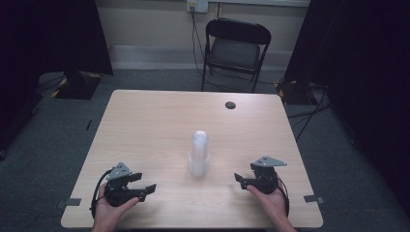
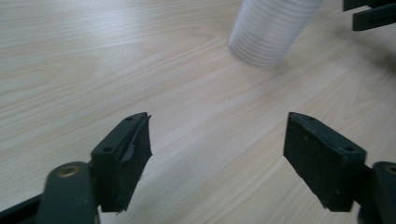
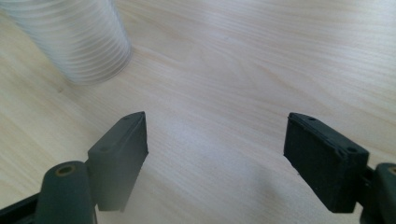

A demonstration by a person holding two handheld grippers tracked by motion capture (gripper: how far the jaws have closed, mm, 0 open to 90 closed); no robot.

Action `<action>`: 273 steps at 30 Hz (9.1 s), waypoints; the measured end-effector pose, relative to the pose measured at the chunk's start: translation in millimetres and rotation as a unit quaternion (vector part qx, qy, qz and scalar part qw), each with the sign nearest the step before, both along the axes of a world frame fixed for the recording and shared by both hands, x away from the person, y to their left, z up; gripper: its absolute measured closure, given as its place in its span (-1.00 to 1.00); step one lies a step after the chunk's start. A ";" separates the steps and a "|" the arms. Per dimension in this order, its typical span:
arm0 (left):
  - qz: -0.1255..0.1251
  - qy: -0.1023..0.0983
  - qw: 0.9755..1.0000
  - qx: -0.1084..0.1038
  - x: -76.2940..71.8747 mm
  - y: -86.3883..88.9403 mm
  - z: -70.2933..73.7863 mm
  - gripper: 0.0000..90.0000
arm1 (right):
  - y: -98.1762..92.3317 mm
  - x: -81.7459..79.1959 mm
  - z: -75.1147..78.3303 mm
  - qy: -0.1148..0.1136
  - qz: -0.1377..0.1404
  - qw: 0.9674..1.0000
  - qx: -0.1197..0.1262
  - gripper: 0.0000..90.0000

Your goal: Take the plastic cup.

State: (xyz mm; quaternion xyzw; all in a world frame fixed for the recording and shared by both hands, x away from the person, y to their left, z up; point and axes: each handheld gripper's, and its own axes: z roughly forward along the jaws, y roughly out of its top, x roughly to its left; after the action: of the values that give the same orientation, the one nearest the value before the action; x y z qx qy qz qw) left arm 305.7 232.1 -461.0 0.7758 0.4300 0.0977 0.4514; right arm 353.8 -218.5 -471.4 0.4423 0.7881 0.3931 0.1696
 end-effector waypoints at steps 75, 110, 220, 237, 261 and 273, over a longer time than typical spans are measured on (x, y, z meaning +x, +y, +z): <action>0.006 0.003 1.000 0.005 5.1 1.8 -2.0 -0.45 | 109.1 40.0 80.0 -0.085 0.178 0.976 0.090 -0.69; 0.004 0.004 1.000 0.008 5.0 1.8 -2.3 -0.48 | 129.5 48.8 57.3 -0.098 0.185 0.975 0.070 -0.31; -0.024 -0.021 0.999 -0.023 -0.3 -11.9 -0.8 -0.21 | 98.5 39.2 148.8 -0.166 0.174 0.952 0.188 -0.27; -0.004 -0.034 0.999 -0.028 -1.5 -16.6 5.4 -0.38 | 56.9 25.7 140.2 -0.167 0.147 0.959 0.176 -0.27; 0.010 -0.067 0.998 -0.016 -8.2 -25.4 17.4 -0.47 | 39.2 3.6 90.7 -0.090 0.127 0.973 0.170 -0.24; -0.027 -0.101 0.994 -0.003 1.6 -55.2 30.5 -0.35 | 44.8 -9.6 69.5 -0.040 0.132 0.972 0.190 -0.21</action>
State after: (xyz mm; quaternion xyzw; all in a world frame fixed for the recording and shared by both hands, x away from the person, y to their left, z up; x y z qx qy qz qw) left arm 307.3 176.9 -430.5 0.7717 0.3611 0.1621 0.4978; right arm 344.2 -173.7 -402.0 0.3426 0.7432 0.5715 0.0608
